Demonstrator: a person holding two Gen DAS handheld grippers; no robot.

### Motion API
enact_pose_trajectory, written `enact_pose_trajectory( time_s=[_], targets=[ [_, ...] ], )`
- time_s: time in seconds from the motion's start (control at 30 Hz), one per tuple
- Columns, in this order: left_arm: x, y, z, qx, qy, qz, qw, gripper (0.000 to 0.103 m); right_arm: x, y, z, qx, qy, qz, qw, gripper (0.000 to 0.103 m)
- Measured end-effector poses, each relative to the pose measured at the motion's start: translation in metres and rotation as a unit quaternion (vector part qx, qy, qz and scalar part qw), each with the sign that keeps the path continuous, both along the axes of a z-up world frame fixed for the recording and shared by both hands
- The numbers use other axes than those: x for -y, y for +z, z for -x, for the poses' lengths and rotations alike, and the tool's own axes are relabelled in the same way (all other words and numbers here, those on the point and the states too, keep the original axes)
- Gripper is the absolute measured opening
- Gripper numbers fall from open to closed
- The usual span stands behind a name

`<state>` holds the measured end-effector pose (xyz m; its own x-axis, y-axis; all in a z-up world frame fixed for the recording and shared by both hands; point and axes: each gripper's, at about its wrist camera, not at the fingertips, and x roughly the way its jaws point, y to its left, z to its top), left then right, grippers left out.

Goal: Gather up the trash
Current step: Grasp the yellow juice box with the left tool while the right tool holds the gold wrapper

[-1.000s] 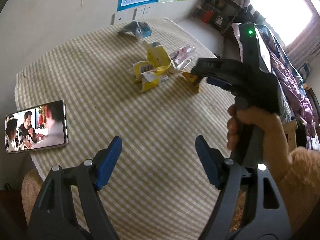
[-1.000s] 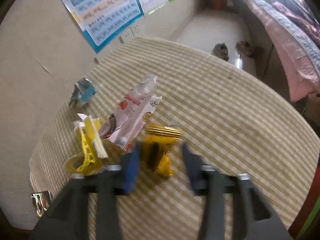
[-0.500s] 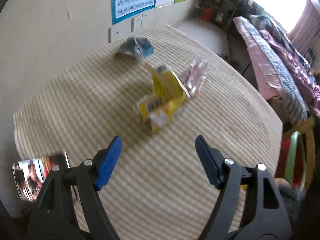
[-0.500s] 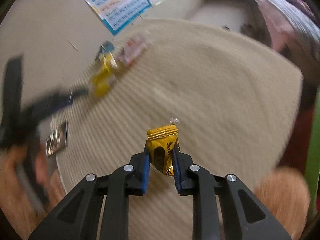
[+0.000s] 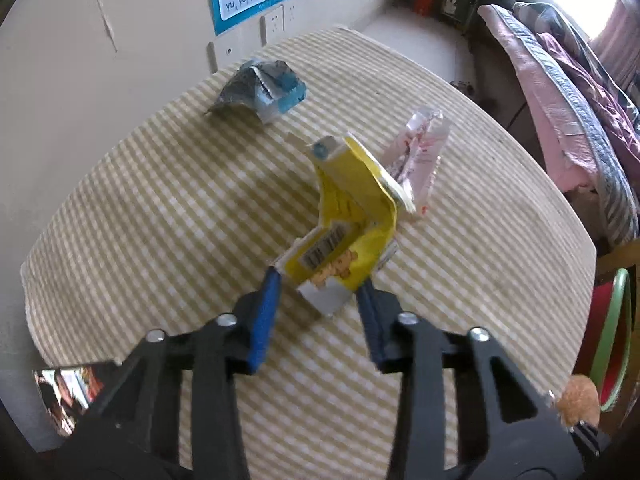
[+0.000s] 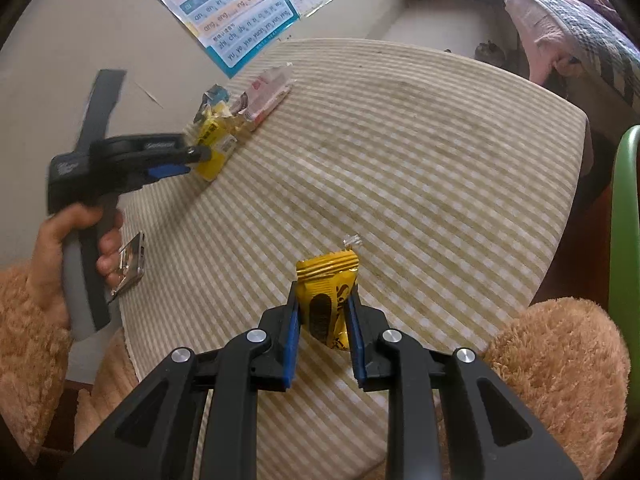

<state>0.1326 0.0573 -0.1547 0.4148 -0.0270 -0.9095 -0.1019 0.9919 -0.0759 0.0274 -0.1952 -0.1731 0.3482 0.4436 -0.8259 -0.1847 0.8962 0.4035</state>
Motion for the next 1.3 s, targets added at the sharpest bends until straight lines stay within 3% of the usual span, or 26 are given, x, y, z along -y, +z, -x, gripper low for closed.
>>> enact_pose_trajectory(
  time_s=[0.37, 0.53, 0.73, 1.03, 1.13, 1.3],
  targets=[
    [0.027, 0.011, 0.088, -0.005, -0.016, 0.033, 0.9993, 0.039, 0.003, -0.001, 0.001, -0.003, 0.001, -0.009, 1.0, 0.022],
    [0.035, 0.01, 0.095, -0.007, -0.018, 0.037, 0.9991, 0.055, 0.003, -0.001, 0.001, -0.002, -0.001, -0.01, 1.0, 0.022],
    [0.039, 0.004, 0.085, -0.01, -0.027, 0.038, 0.9989, 0.066, 0.004, -0.002, 0.001, -0.002, -0.003, -0.011, 1.0, 0.023],
    [0.047, -0.013, 0.081, -0.036, -0.03, 0.035, 0.9983, 0.067, 0.004, -0.001, 0.001, 0.0, -0.003, -0.011, 1.0, 0.023],
    [0.047, -0.01, 0.084, -0.028, -0.028, 0.034, 0.9986, 0.057, 0.004, -0.001, 0.001, 0.0, -0.003, -0.011, 1.0, 0.023],
    [0.047, -0.001, 0.089, -0.014, -0.027, 0.039, 0.9988, 0.054, 0.004, -0.001, 0.001, -0.001, -0.003, -0.011, 1.0, 0.023]
  ],
)
